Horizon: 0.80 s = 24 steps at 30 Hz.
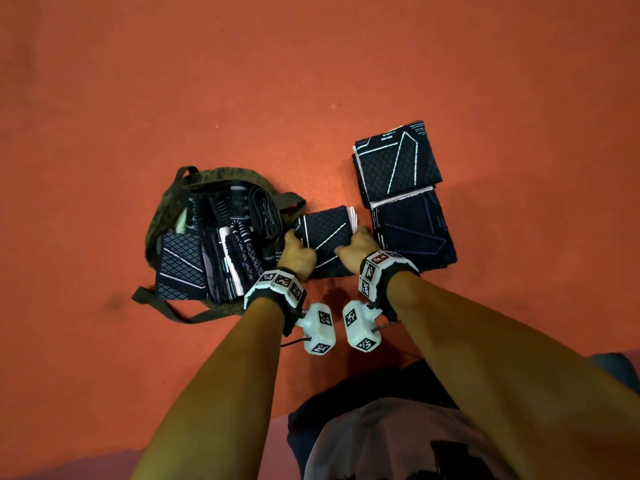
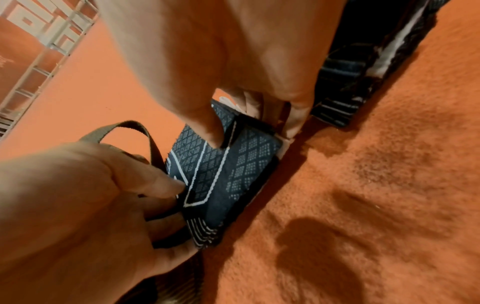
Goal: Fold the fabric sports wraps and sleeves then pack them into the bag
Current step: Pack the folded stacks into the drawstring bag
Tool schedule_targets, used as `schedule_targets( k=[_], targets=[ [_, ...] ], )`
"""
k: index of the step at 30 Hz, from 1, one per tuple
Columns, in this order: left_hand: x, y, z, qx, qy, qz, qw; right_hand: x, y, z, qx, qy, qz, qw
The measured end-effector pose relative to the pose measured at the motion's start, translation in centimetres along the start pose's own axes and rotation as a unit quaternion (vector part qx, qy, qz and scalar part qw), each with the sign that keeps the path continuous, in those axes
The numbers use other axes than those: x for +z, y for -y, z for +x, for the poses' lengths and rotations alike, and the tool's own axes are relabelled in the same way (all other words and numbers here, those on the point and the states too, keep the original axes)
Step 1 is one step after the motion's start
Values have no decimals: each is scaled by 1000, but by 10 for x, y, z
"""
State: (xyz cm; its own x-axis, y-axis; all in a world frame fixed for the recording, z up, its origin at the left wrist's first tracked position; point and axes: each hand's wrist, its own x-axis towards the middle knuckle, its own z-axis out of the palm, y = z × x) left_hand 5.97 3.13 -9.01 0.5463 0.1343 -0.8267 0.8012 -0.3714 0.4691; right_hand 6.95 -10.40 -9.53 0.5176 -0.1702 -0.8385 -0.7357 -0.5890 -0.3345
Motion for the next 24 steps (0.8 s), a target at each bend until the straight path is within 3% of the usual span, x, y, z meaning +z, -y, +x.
schedule_targets(
  k=[6, 14, 20, 24],
  targets=[
    [5, 3, 9, -9, 13, -58, 998, -8, -1, -3, -11, -4, 19, 1000],
    [5, 20, 44, 38, 5, -67, 997, -23, 0, -19, -64, -19, 80, 995],
    [-11, -10, -5, 103, 6, -95, 990, -34, 7, -42, -110, -57, 95, 988],
    [-32, -41, -70, 137, 1, -94, 986, -34, 18, -56, -139, -66, 106, 982]
  ],
)
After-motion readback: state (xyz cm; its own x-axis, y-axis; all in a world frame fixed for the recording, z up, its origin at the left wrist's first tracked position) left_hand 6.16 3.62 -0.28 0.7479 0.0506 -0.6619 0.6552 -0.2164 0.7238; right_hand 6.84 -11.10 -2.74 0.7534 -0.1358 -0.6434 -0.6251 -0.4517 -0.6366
